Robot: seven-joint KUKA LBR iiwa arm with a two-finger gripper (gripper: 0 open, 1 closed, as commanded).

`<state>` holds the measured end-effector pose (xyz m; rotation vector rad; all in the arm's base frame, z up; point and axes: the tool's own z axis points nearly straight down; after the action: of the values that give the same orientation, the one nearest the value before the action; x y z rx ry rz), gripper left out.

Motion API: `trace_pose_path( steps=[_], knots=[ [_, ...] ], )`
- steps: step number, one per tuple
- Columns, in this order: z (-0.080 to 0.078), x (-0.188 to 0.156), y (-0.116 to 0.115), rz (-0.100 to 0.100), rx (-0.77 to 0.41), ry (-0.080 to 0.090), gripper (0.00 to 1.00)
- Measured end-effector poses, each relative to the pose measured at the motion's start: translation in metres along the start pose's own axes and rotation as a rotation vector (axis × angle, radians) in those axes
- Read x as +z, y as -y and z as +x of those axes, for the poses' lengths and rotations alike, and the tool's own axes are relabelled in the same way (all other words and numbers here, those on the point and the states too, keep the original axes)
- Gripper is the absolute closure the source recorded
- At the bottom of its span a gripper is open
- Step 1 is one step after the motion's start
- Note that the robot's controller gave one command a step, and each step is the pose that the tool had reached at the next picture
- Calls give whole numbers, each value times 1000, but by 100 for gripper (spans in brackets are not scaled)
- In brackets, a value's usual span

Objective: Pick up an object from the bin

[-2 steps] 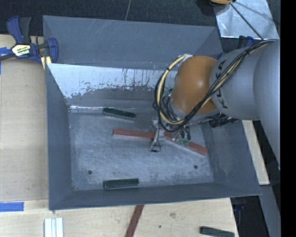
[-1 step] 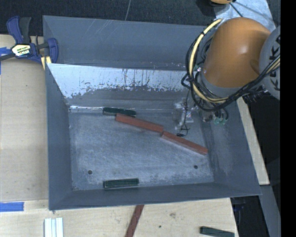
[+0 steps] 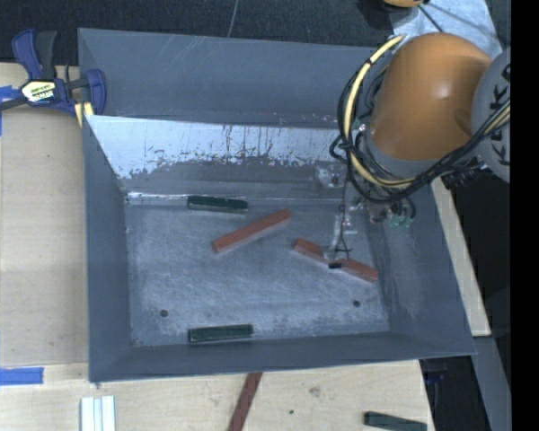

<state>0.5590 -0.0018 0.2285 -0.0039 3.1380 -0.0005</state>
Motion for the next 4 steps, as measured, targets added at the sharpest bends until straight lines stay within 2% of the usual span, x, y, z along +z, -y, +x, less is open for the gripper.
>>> trace_pose_path(
  steps=[1,2,3,4],
  knots=[
    [0,0,0,0,0,0,0],
    [-12,50,2,0,-39,8,0],
    [-8,119,35,0,-152,4,0],
    [-9,158,66,0,-143,-1,100]
  ],
)
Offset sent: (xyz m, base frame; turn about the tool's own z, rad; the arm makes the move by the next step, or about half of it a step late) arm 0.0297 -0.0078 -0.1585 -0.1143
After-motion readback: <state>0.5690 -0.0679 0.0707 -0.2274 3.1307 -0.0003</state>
